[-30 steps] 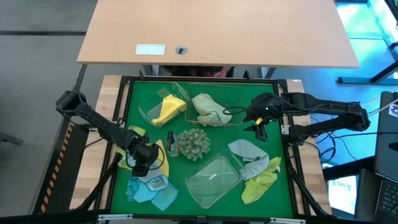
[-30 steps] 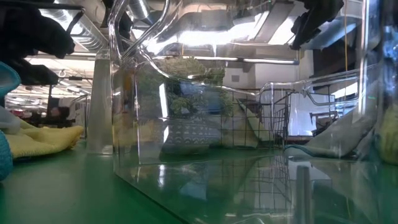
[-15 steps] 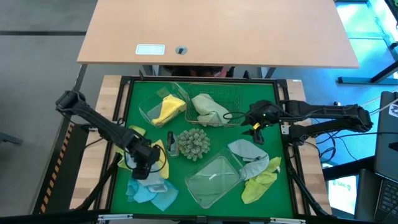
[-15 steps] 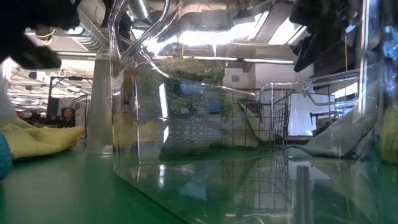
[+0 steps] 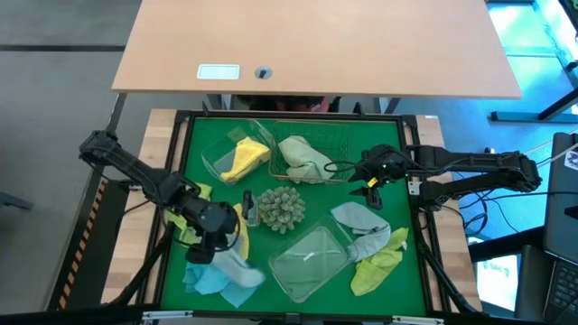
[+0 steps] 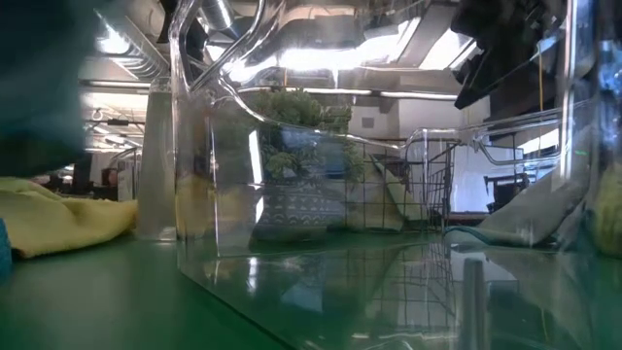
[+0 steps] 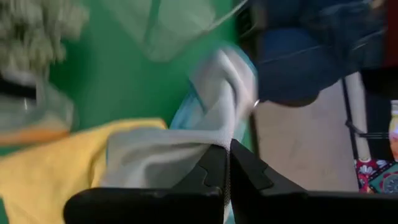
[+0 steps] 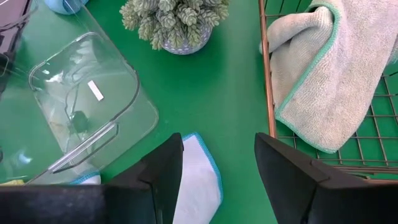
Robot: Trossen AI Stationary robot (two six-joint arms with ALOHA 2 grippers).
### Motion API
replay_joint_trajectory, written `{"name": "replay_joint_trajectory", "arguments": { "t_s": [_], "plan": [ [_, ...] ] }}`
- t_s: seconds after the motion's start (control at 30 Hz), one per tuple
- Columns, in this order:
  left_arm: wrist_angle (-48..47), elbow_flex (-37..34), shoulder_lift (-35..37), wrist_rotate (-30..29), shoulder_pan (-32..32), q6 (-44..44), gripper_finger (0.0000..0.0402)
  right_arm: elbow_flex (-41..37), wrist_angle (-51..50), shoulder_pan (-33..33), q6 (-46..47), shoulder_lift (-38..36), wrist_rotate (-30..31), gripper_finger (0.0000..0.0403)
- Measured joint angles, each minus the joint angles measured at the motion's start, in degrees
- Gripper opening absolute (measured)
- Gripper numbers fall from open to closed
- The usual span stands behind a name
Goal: Sort microfiber towel by color & place in baskets
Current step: Put the left light blue microfiber towel into the bottom transparent bin
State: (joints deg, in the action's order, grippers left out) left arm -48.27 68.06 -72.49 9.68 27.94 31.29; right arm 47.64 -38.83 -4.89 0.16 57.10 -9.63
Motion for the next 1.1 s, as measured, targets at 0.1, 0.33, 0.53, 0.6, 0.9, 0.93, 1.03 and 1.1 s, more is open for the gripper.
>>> {"name": "replay_joint_trajectory", "arguments": {
  "t_s": [0.1, 0.33, 0.53, 0.6, 0.9, 0.93, 1.03, 1.1],
  "plan": [
    [0.1, 3.7, 0.0, -1.1, 0.0, -1.9, 0.0, 0.0, 0.0, 0.0, 0.0, 0.0, 0.0, 0.0198],
    [3.8, 11.4, 0.0, -6.8, 0.0, -6.3, 0.0, 0.0, 0.0, 0.0, 0.0, 0.0, 0.0, 0.0198],
    [18.1, 12.9, 0.1, -13.5, -0.1, -6.9, 0.0, 0.0, 0.0, 0.0, 0.0, 0.0, 0.0, 0.0198],
    [23.5, 12.9, -0.2, -16.5, -0.1, -8.4, 0.0, 0.0, 0.0, 0.0, 0.0, 0.0, 0.0, 0.0198],
    [46.3, 12.9, -5.4, -24.1, -0.8, -17.4, 0.0, 0.0, -0.2, 0.0, 0.0, 0.0, 0.0, 0.0198],
    [48.6, 12.9, -6.5, -24.1, -0.8, -18.3, 0.0, 0.0, -0.2, 0.0, 0.0, 0.0, 0.0, 0.0198],
    [53.5, 12.9, -9.7, -24.1, -0.8, -20.6, 0.0, 0.0, -0.2, 0.0, 0.0, 0.0, 0.0, 0.0198],
    [56.5, 12.9, -12.0, -23.9, -1.0, -21.2, 0.0, 0.0, -0.2, 0.0, 0.0, 0.0, 0.0, 0.0198]
  ]
}}
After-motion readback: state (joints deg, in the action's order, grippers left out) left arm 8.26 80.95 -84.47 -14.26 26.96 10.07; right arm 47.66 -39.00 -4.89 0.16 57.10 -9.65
